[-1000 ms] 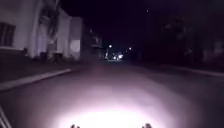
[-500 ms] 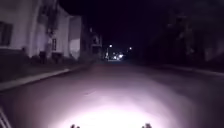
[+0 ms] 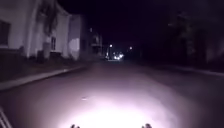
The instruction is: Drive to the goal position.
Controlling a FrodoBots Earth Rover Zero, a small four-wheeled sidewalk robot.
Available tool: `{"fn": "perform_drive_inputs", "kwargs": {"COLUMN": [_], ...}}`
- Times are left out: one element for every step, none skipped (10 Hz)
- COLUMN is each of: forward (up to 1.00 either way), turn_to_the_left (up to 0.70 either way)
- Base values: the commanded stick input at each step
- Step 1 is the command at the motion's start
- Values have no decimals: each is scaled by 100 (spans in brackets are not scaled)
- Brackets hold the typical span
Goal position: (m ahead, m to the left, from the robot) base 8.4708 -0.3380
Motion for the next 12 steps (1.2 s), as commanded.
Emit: {"fn": "perform_drive_inputs", "kwargs": {"forward": [50,50,50,50,50,50,50,50,50,50,50,50], "turn_to_the_left": [0,0,0,0,0,0,0,0,0,0,0,0]}}
